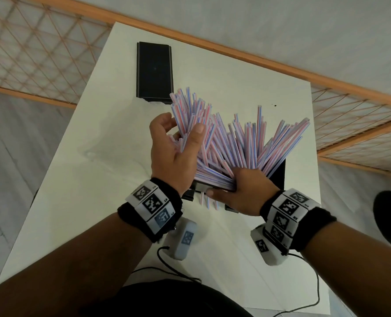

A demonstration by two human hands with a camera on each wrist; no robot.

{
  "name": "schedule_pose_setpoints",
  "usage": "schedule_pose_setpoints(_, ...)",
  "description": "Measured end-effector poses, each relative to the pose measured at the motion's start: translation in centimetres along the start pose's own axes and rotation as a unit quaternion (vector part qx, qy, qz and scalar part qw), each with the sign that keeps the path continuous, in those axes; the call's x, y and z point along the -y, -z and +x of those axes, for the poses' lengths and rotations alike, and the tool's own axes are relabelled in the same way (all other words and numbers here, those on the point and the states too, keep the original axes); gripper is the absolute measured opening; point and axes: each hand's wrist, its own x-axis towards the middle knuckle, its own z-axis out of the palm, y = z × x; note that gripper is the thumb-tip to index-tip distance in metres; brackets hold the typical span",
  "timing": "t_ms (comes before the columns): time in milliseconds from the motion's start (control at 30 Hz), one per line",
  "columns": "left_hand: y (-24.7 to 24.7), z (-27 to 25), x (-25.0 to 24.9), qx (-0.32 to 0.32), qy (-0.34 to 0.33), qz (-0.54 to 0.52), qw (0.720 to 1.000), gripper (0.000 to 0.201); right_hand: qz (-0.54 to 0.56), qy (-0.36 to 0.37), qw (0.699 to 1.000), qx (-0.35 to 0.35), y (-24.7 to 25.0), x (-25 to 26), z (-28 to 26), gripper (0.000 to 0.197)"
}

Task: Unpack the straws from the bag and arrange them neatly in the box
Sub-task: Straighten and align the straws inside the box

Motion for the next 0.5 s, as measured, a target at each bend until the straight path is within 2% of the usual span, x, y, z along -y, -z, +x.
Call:
schedule_pose_setpoints(100, 0.0, -0.3, -0.1, 0.001, -0.014, -0.031, 0.999, 0.077, 0.017, -0.017, 1.000, -0.007, -0.5, 0.4, 0.5, 0.066)
schedule_pose_setpoints(267, 0.1, -0.5, -0.3, 0.030, -0.031, -0.066, 0.997, 0.069, 0.069, -0.001, 0.997, 0.038, -0.3, 1.5, 1.8, 0.068)
schedule_pose_setpoints(300, 0.1, -0.6, -0.5, 0.031, -0.033, -0.063, 0.997, 0.071, 0.080, -0.007, 0.996, 0.044, -0.1, 1.8, 2.0, 0.073)
schedule_pose_setpoints(400, 0.2, -0.8, -0.8, 0.043, -0.033, -0.048, 0.997, 0.086, 0.100, 0.002, 0.993, 0.056, 0.0, 2.3, 2.9, 0.114)
schedule_pose_setpoints(433, 0.2, -0.8, -0.7, 0.049, -0.035, -0.032, 0.998, 0.093, 0.102, 0.010, 0.993, 0.058, 0.1, 2.5, 3.0, 0.122)
schedule_pose_setpoints(467, 0.2, -0.8, -0.6, 0.052, -0.036, -0.010, 0.998, 0.097, 0.106, 0.018, 0.993, 0.057, 0.0, 2.5, 3.2, 0.126)
schedule_pose_setpoints(500, 0.1, -0.8, -0.6, 0.049, -0.033, 0.013, 0.998, 0.098, 0.111, 0.022, 0.992, 0.055, 0.0, 2.6, 3.3, 0.121)
